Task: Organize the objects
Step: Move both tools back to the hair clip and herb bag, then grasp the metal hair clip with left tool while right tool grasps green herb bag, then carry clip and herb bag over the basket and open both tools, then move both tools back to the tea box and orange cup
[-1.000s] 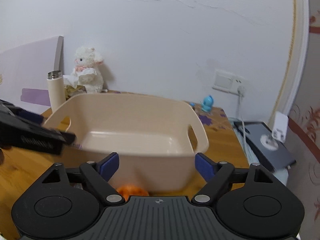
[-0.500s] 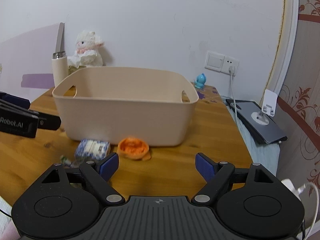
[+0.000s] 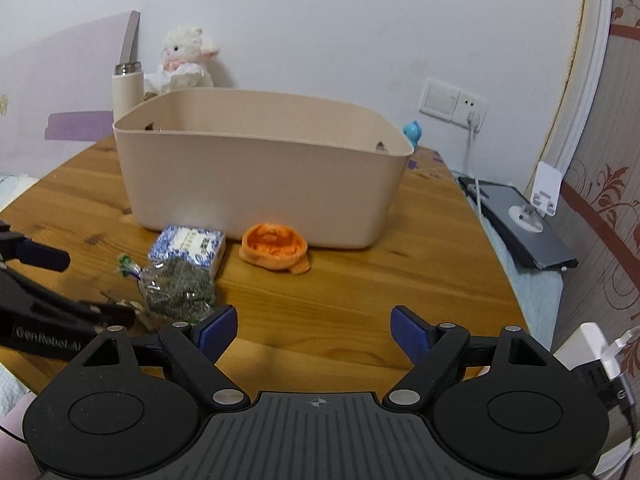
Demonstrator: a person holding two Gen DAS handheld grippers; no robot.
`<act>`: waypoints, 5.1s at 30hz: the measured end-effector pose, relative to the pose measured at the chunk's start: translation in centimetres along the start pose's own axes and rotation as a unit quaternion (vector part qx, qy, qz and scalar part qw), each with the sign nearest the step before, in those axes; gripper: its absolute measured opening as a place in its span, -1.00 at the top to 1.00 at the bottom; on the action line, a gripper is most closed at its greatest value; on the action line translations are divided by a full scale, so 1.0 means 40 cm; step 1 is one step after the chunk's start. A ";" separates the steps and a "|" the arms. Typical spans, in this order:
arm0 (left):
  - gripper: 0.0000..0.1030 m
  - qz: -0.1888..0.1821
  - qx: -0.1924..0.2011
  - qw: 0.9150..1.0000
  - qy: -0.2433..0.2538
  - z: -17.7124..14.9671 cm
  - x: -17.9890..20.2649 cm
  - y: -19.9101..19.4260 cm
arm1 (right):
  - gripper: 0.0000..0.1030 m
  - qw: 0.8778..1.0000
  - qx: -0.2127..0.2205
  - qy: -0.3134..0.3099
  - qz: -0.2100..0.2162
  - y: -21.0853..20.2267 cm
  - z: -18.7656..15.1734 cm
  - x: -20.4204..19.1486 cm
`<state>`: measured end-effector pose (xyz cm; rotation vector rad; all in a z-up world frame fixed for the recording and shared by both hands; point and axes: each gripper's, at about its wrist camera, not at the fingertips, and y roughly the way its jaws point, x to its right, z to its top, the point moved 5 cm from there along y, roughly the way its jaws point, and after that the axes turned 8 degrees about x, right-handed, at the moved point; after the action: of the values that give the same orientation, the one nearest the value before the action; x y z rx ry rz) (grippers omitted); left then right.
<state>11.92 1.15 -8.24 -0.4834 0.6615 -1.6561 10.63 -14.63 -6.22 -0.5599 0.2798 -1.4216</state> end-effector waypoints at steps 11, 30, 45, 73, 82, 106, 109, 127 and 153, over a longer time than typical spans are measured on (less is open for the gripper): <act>-0.71 0.007 -0.006 1.000 -0.016 -0.019 -0.049 0.067 | -0.66 0.999 -0.024 -0.008 0.028 0.053 -0.025 -0.042; -0.70 -0.035 0.017 0.999 0.021 0.002 -0.078 0.087 | -0.70 0.997 -0.042 -0.028 0.064 0.105 -0.019 -0.117; -0.71 -0.036 0.023 0.999 -0.004 0.014 -0.064 0.122 | -0.74 0.997 -0.044 -0.032 0.055 0.105 -0.019 -0.095; -0.17 -0.047 0.038 0.997 -0.042 0.011 -0.140 0.098 | 0.30 0.996 -0.043 0.009 0.080 0.151 0.007 -0.149; -0.17 -0.042 0.055 0.997 -0.046 0.049 -0.129 0.038 | 0.30 0.998 0.001 0.016 0.066 0.082 0.075 -0.080; -0.17 -0.023 0.157 0.987 -0.020 0.380 -0.107 -0.022 | 0.30 0.991 0.118 0.061 0.020 0.082 0.359 0.091; -0.17 -0.015 0.143 0.990 -0.015 0.403 -0.096 0.036 | 0.30 0.993 0.109 0.050 0.011 0.121 0.373 0.093; -0.18 0.032 0.055 0.998 -0.002 0.401 -0.082 0.263 | 0.27 1.000 0.007 0.024 0.004 0.342 0.306 0.055; -0.86 0.030 0.109 0.994 -0.005 0.337 -0.069 0.020 | -0.71 0.998 0.055 0.027 -0.004 0.076 0.229 0.107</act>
<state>21.69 1.66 1.45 -0.3116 0.4766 -1.6453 18.44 -16.84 0.50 -0.4340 0.2407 -1.4523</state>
